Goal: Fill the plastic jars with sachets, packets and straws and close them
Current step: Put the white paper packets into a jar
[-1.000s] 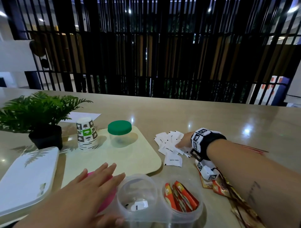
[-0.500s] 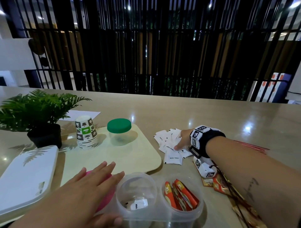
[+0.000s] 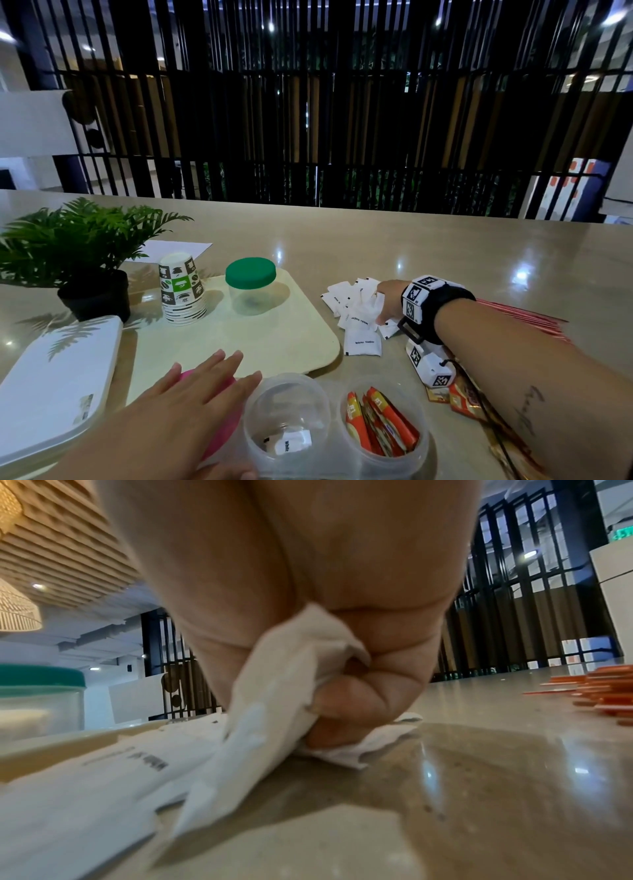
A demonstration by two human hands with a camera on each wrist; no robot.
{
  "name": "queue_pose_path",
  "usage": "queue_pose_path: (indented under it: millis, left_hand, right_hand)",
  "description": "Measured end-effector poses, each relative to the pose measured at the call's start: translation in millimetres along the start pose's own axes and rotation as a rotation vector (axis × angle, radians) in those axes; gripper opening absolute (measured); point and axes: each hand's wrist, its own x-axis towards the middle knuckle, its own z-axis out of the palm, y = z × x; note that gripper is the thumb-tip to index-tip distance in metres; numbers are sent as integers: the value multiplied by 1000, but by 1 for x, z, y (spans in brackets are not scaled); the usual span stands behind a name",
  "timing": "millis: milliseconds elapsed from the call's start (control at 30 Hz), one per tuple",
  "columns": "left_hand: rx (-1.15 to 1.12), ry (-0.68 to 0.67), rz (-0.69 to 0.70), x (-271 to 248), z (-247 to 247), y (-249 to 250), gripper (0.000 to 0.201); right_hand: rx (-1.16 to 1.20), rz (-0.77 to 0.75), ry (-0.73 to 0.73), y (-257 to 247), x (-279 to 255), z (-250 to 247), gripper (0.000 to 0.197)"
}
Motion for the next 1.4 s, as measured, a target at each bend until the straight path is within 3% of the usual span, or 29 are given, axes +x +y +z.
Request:
queue_pose_path:
  millis: [233, 267, 400, 600, 667, 767, 833, 900, 1067, 1200, 1400]
  left_hand:
    - [20, 52, -79, -9, -7, -3, 94]
    - [37, 156, -20, -5, -2, -3, 99]
    - [-48, 97, -9, -5, 1, -1, 107]
    - [-131, 203, -10, -21, -11, 2, 102]
    - [-220, 304, -15, -30, -19, 1, 98]
    - [-394, 484, 40, -38, -33, -1, 87]
    - [-493, 571, 84, -38, -46, 3, 81]
    - [-579, 581, 108, -33, -60, 14, 79]
    - [-833, 468, 214, -12, -77, 47, 102]
    - [-1085, 470, 258, -5, -79, 72, 65]
    - [-1282, 521, 281, 6, -76, 78, 43]
  right_hand:
    - [70, 35, -20, 13, 0, -7, 53]
    - [116, 50, -9, 18, 0, -8, 54]
    - [259, 64, 24, 31, -5, -11, 63]
    - [389, 19, 131, 32, -36, -26, 64]
    - [460, -55, 191, 31, -54, -37, 57]
    - [591, -187, 266, 20, -97, -59, 24]
    - [666, -337, 282, 8, -130, -75, 24]
    - [746, -467, 263, -7, -162, -87, 22]
    - [952, -701, 157, -39, -227, -100, 10]
    - [1020, -746, 175, -50, -243, -94, 13]
    - [1043, -621, 255, -55, -244, -75, 16]
